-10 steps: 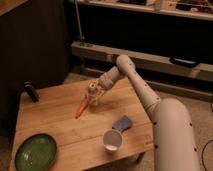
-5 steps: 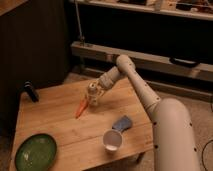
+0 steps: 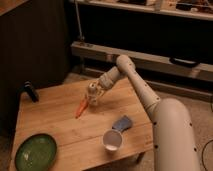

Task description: Place the bottle in the ceramic bowl

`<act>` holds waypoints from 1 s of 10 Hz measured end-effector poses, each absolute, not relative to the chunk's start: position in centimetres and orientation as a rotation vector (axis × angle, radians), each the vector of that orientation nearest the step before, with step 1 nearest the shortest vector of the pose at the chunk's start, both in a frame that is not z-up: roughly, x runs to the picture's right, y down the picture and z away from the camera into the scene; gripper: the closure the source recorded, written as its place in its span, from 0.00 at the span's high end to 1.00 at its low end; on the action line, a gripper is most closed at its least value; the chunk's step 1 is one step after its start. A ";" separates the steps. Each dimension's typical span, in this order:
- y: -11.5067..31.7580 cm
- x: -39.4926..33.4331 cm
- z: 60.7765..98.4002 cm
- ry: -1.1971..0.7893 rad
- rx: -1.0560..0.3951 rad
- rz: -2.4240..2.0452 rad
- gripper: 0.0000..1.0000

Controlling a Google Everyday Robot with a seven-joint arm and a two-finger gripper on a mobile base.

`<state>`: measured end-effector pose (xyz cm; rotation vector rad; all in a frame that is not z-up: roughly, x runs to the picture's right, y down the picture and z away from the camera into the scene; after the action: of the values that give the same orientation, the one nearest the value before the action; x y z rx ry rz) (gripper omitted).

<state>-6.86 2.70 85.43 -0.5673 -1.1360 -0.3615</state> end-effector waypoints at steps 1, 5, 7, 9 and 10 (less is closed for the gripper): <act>2.7 -6.9 85.4 -1.136 -0.567 -0.361 0.59; 2.6 -6.9 85.5 -1.135 -0.563 -0.359 0.80; 3.0 -6.6 85.9 -1.122 -0.570 -0.365 0.80; 3.0 -6.7 85.8 -1.126 -0.571 -0.364 0.73; 3.0 -6.7 85.8 -1.128 -0.571 -0.364 0.62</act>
<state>-6.69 2.98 85.76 -0.5712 -1.1280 -0.3639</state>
